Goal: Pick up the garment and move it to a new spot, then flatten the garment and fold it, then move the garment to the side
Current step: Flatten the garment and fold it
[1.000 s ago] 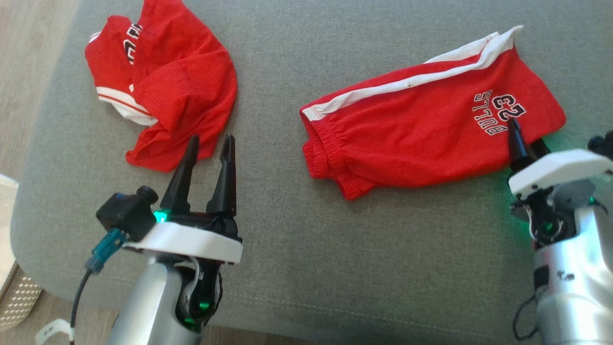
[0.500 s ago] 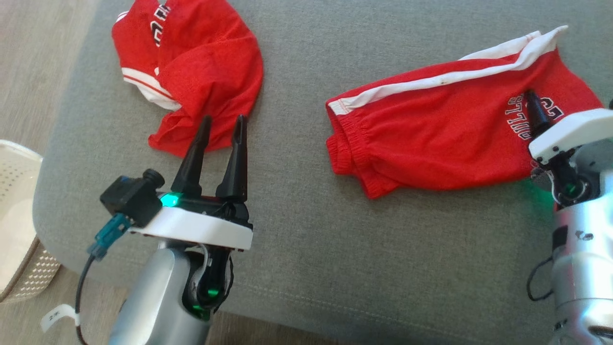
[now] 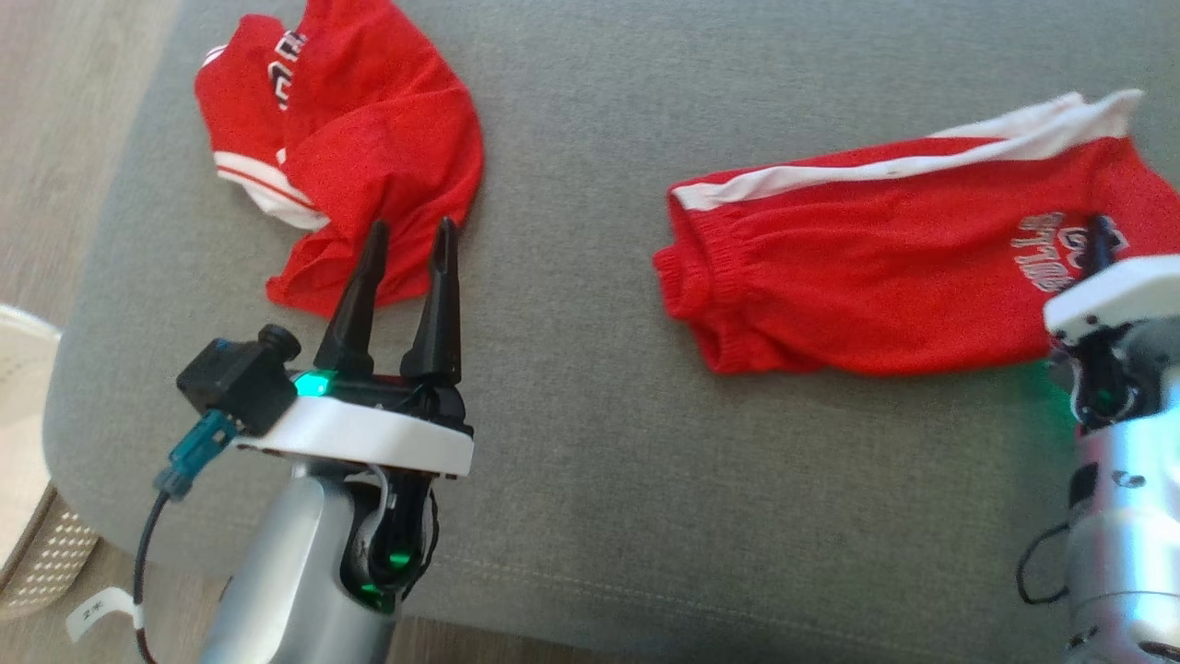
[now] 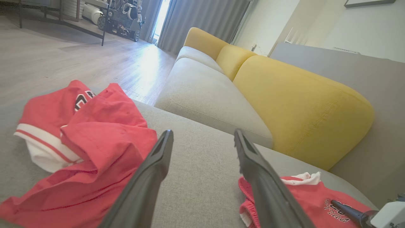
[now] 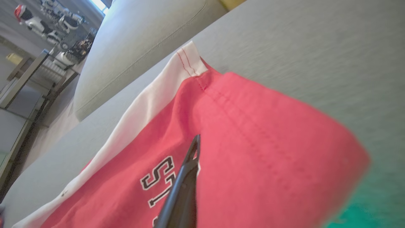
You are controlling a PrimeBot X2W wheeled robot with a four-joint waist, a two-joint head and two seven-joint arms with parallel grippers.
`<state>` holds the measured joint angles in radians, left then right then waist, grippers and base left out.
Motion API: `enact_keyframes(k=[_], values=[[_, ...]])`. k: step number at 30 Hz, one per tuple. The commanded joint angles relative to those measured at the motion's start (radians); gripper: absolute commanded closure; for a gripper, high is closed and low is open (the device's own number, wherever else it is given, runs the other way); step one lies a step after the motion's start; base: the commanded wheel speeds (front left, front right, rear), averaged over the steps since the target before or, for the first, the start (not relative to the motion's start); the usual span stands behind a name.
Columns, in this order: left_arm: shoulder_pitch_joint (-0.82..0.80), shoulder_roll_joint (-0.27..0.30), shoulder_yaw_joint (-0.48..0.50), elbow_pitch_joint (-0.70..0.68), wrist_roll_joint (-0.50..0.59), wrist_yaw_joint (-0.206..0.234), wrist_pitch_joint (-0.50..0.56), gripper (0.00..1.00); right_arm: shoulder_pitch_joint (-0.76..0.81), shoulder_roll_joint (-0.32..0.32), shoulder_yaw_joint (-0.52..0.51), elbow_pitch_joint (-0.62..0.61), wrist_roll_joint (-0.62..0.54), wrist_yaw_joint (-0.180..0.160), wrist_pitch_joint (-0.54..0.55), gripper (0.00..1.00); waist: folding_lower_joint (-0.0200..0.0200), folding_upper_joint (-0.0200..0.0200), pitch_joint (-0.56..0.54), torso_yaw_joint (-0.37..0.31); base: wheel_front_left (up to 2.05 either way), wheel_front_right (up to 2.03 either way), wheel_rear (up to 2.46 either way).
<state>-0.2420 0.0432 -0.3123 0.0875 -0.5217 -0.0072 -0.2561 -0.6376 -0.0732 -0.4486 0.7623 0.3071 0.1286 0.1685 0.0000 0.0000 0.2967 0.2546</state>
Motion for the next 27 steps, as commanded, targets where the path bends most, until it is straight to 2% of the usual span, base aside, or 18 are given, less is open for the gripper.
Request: enact_keyframes(k=[1, 11, 15, 20, 27], values=[[-0.016, 0.007, 0.034, -0.029, 0.011, 0.001, -0.006, 0.00, -0.006, -0.002, -0.014, -0.029, -0.021, 0.002, -0.041, 1.00, 0.0000, 0.0000, -0.011, -0.019, 0.00, 0.00, 0.00], [0.007, 0.007, 0.046, -0.014, 0.036, -0.010, -0.006, 0.00, 0.055, 0.008, -0.277, -0.084, -0.231, 0.002, -0.150, 1.00, 0.0000, 0.0000, -0.068, -0.082, 0.00, 0.00, 0.00], [0.015, 0.007, 0.053, -0.017, 0.036, -0.009, -0.006, 0.00, 0.076, 0.020, -0.312, -0.095, -0.260, 0.002, -0.153, 1.00, 0.0000, 0.0000, -0.076, -0.102, 0.00, 0.00, 0.00], [0.020, 0.007, 0.043, -0.008, 0.043, -0.018, -0.006, 0.00, 0.074, 0.022, -0.244, -0.073, -0.236, 0.002, -0.197, 1.00, 0.0000, 0.0000, -0.077, -0.113, 0.00, 0.00, 0.00], [0.020, 0.007, 0.039, 0.007, 0.044, -0.020, -0.006, 0.00, 0.074, 0.023, 0.036, -0.073, -0.138, 0.002, -0.326, 1.00, 0.0000, 0.0000, -0.093, -0.116, 0.00, 0.00, 0.00]])
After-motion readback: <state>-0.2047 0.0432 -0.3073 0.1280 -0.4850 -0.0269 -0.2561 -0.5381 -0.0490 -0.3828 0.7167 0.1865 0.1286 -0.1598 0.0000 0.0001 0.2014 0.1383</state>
